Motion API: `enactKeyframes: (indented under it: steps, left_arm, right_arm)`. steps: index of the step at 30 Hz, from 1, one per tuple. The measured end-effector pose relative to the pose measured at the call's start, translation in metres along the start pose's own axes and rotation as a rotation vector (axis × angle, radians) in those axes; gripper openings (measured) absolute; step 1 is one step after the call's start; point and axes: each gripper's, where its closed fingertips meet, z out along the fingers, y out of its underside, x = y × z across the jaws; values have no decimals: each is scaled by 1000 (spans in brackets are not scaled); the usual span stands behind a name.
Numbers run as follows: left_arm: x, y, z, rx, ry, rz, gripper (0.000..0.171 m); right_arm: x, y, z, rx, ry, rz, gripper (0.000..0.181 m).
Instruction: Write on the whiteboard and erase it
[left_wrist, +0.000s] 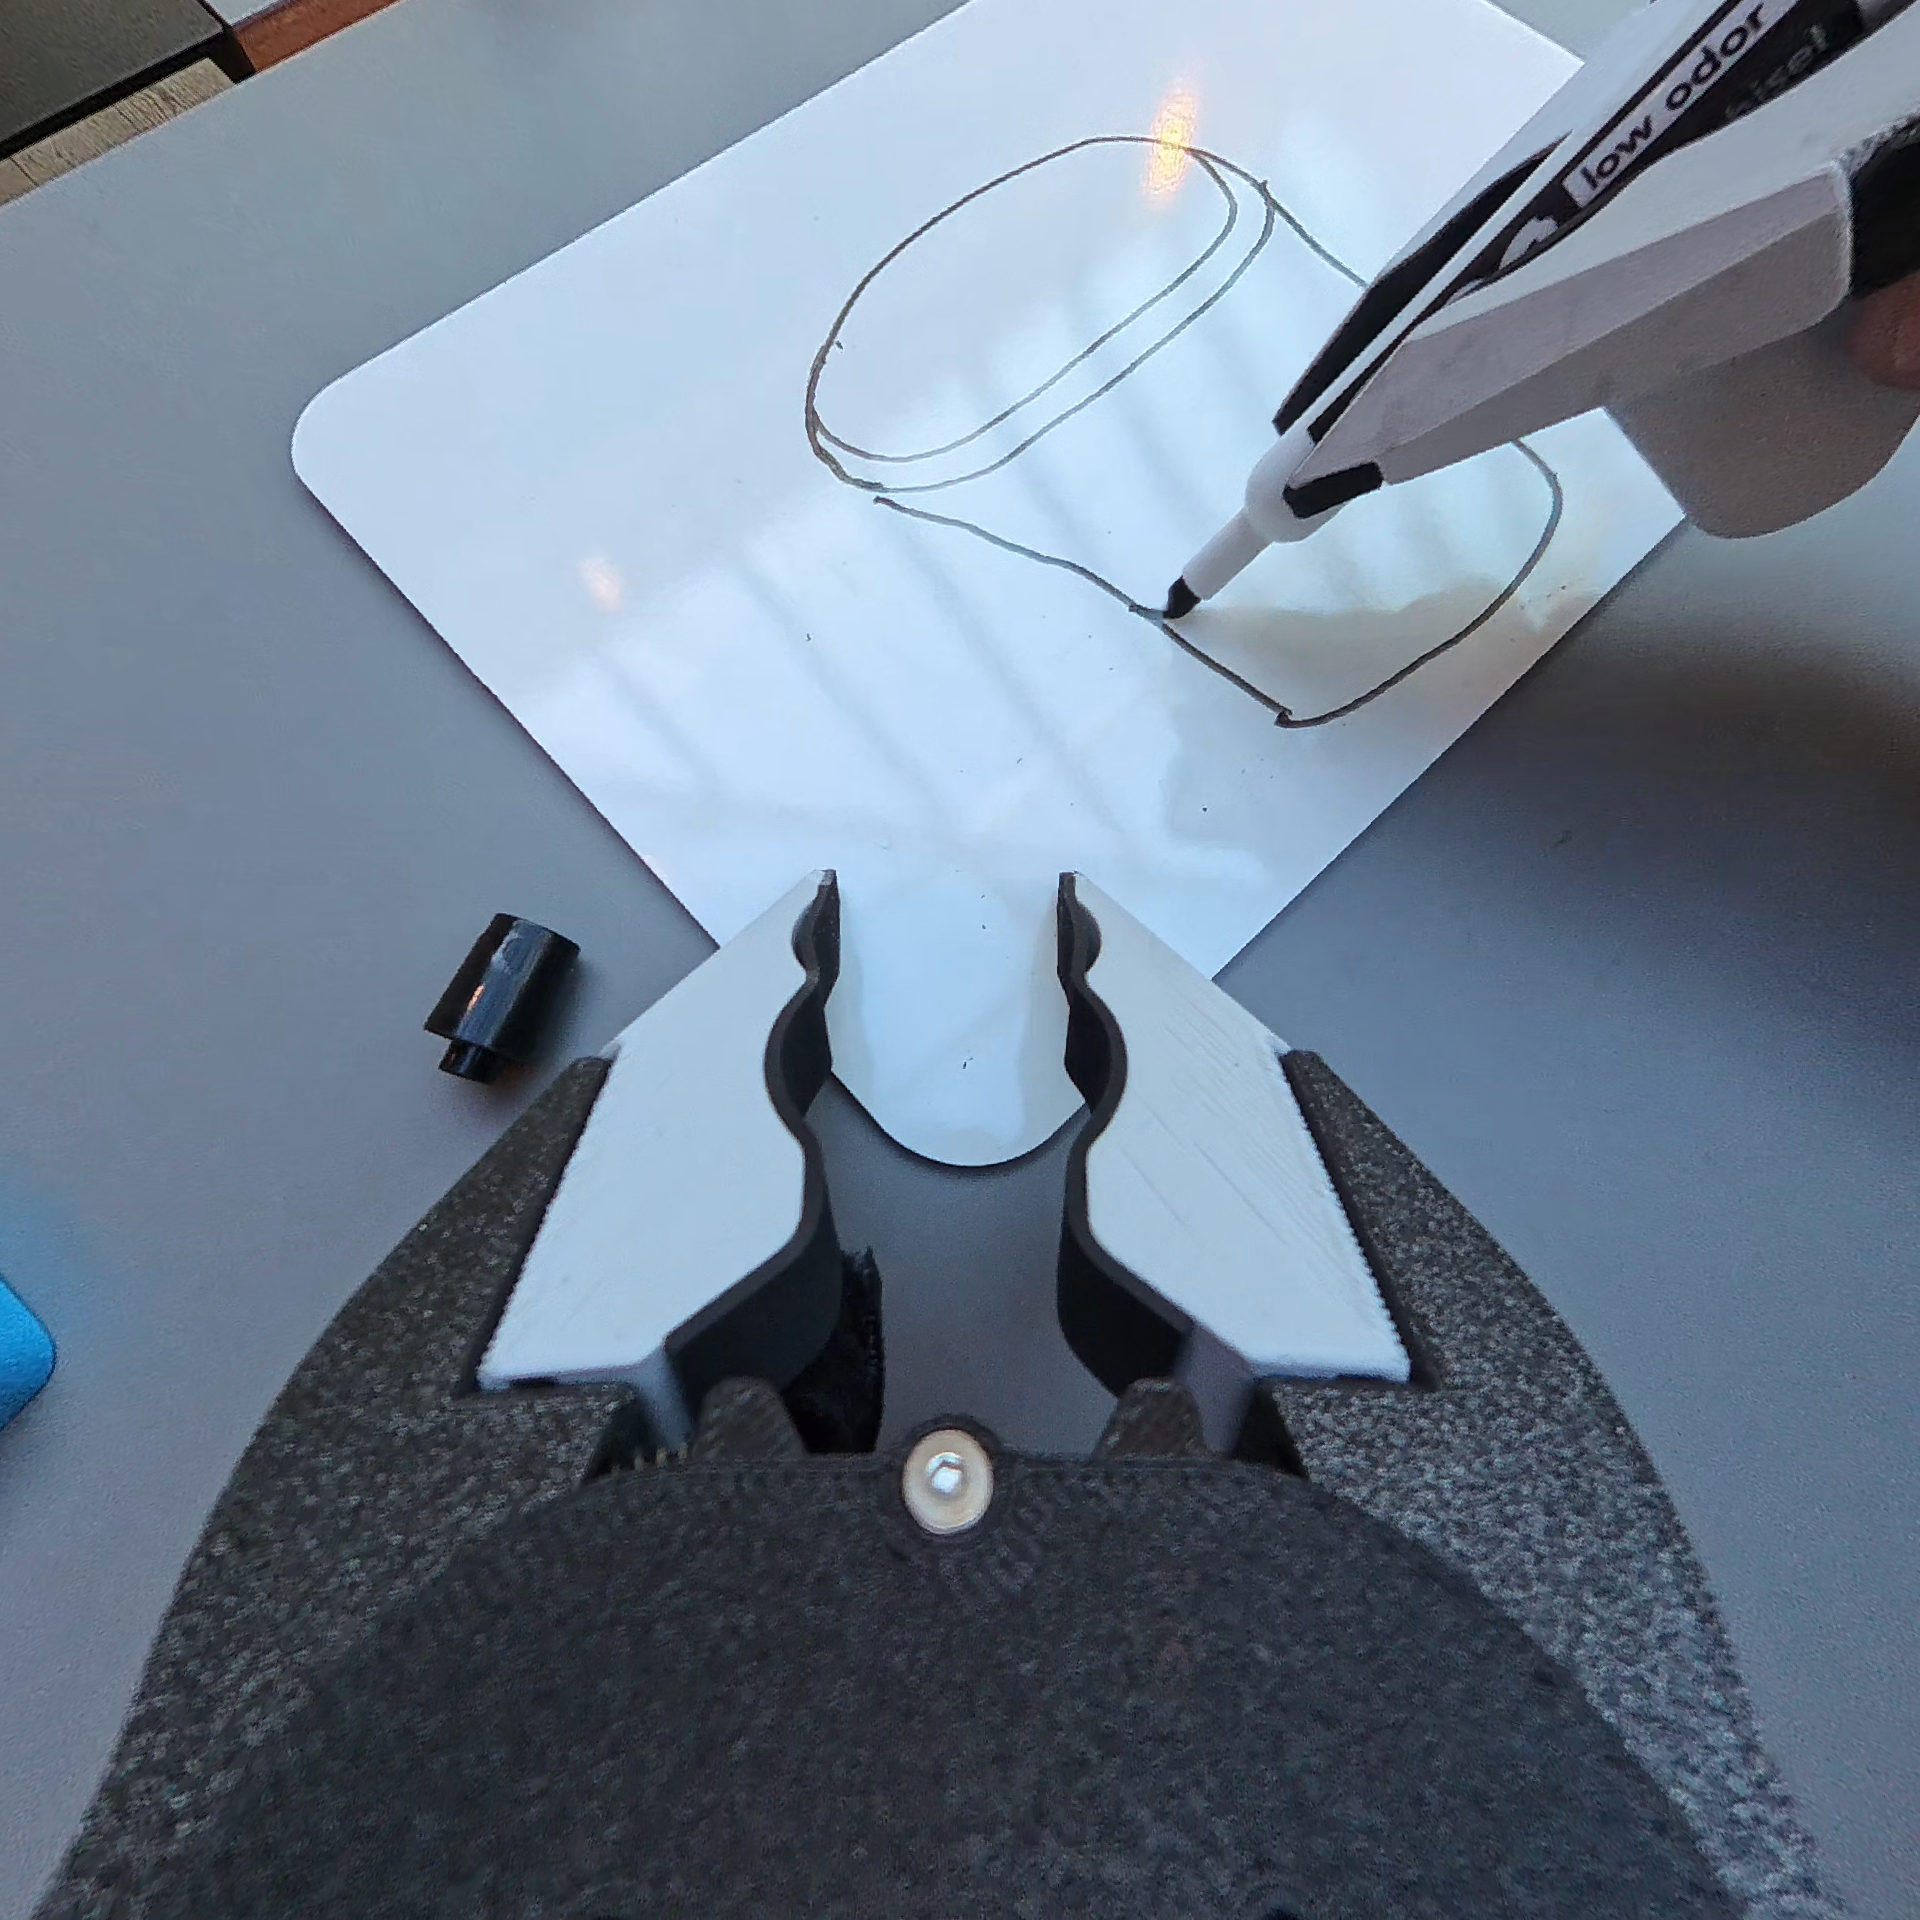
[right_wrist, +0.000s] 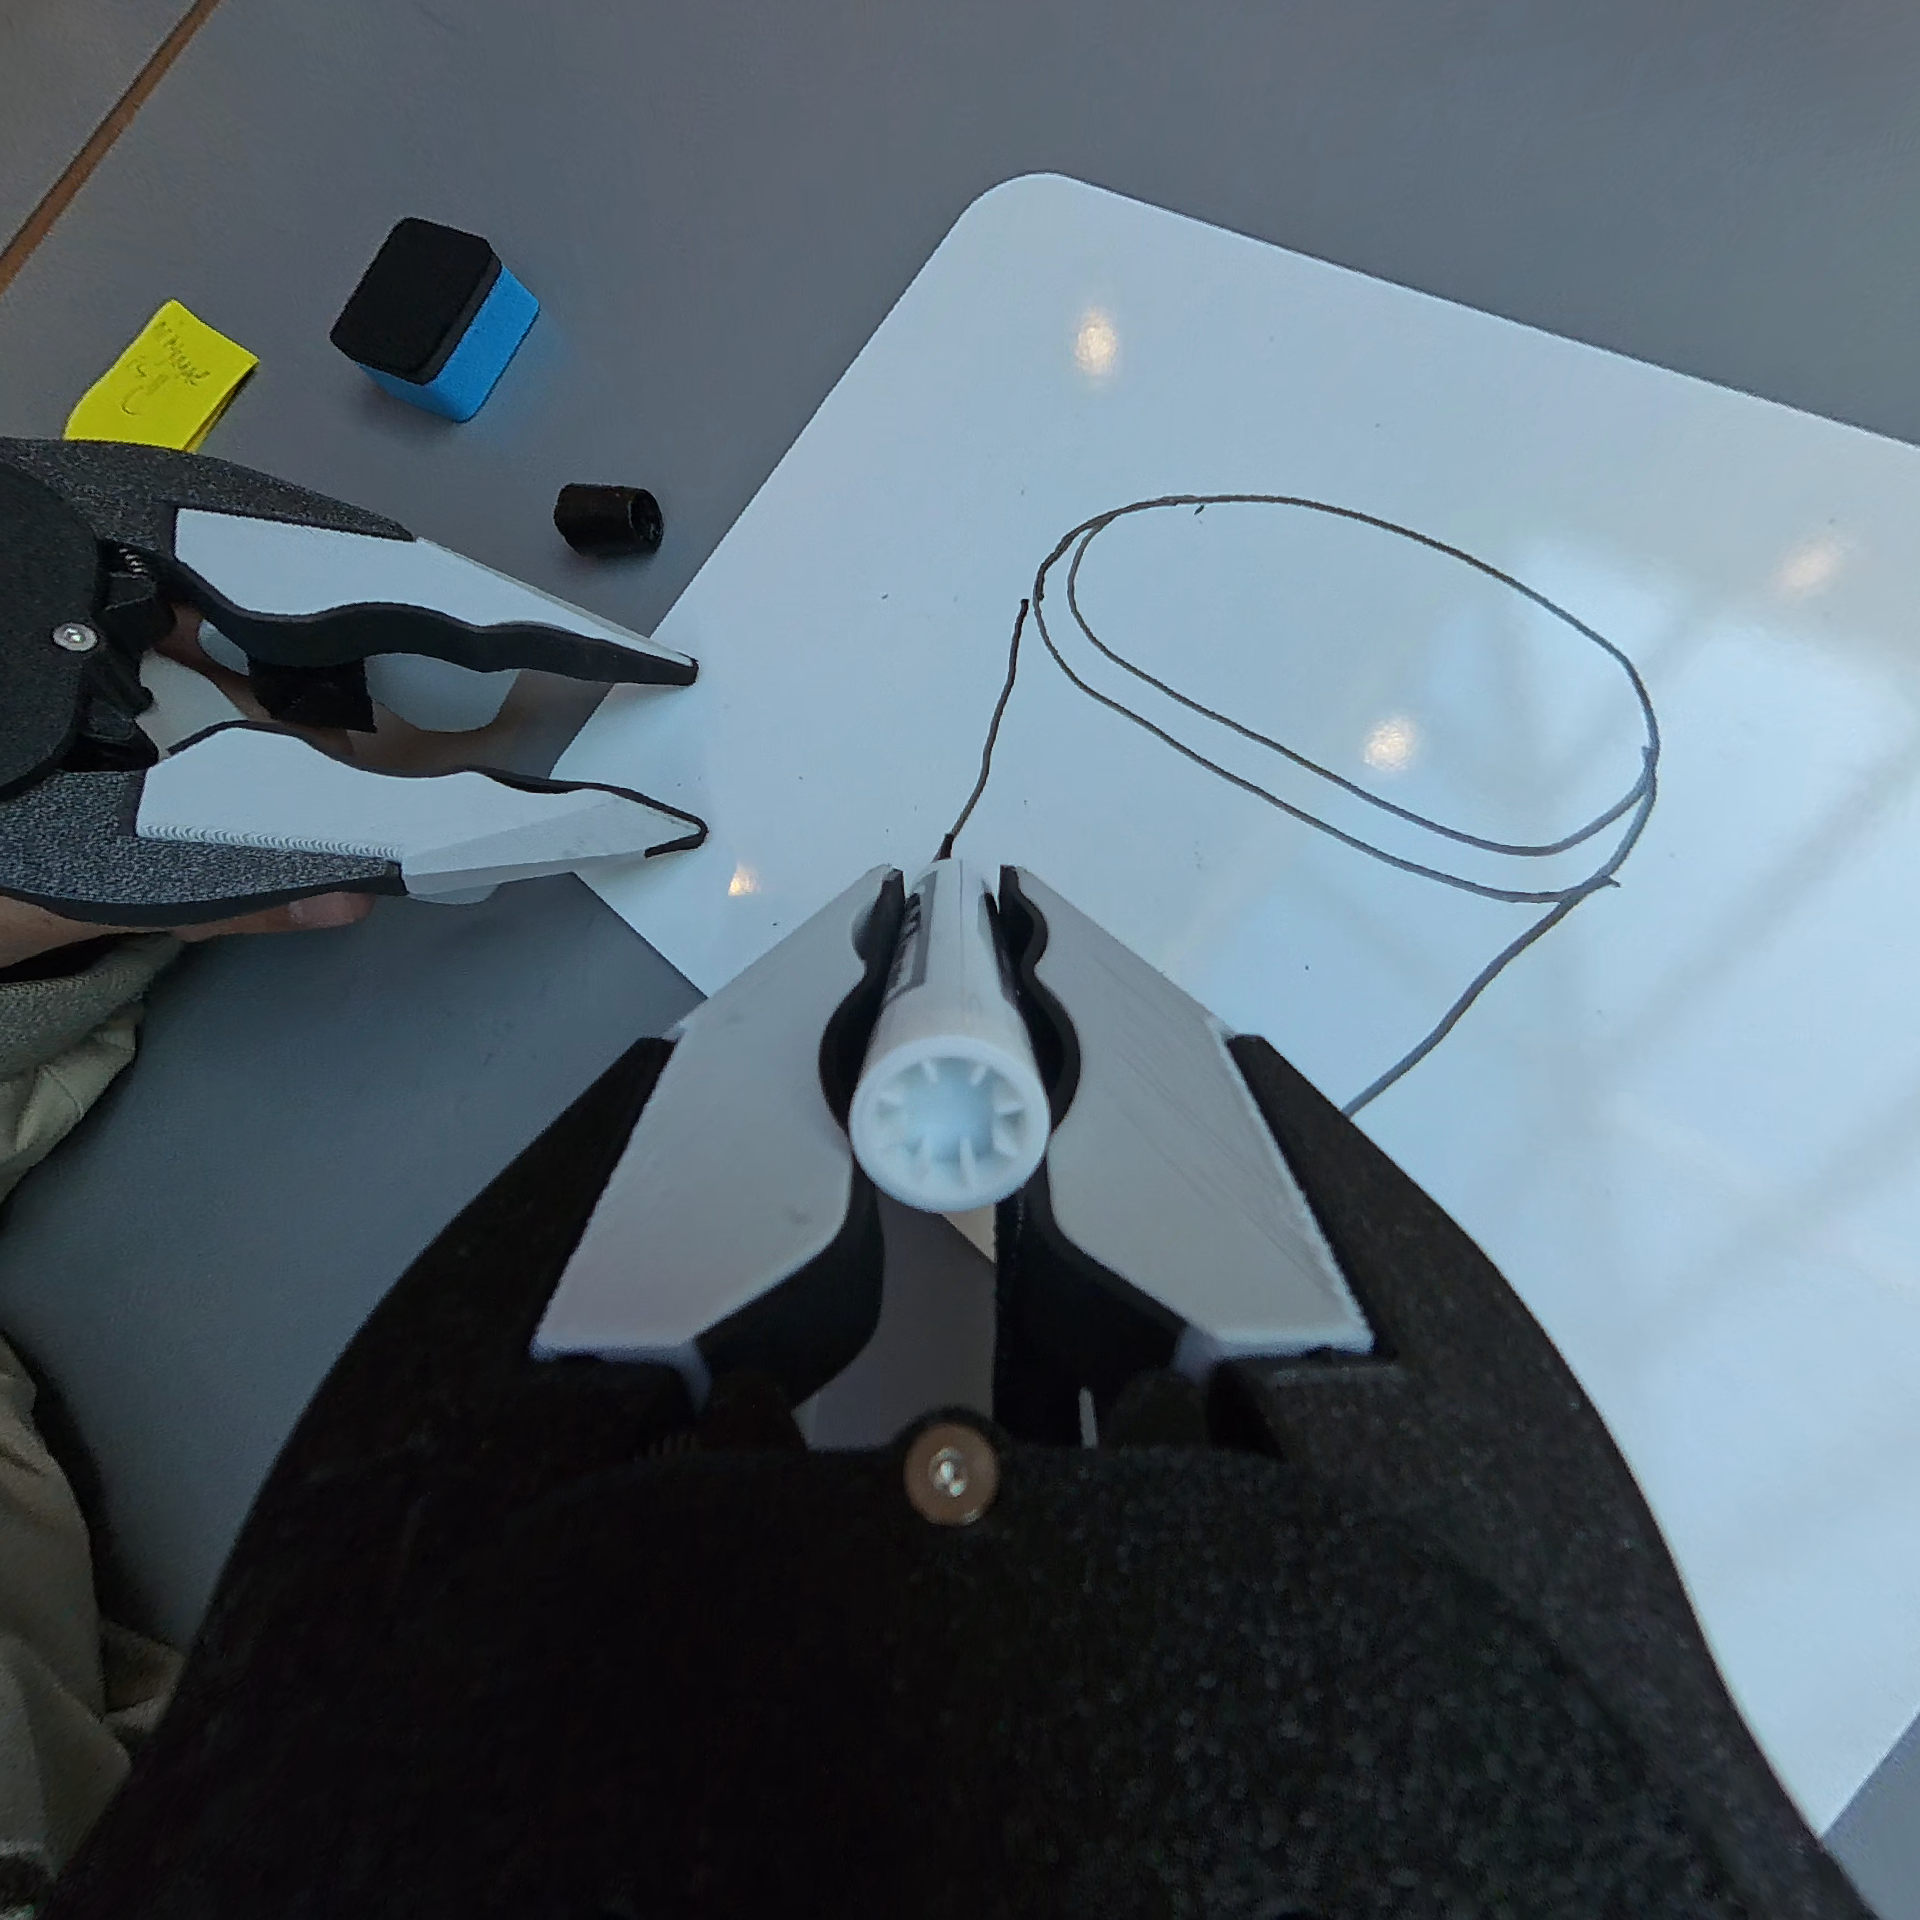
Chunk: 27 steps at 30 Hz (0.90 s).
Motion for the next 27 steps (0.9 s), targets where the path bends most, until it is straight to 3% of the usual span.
enactKeyframes:
  steps: [11, 27]
  left_arm:
    - [0, 0, 0, 0, -1, 0, 42]
    - [-1, 1, 0, 0, -2, -1, 42]
  right_arm:
    - [11, 9, -13, -15, 22, 23, 18]
    - [53, 23, -46, -27, 112, 88, 18]
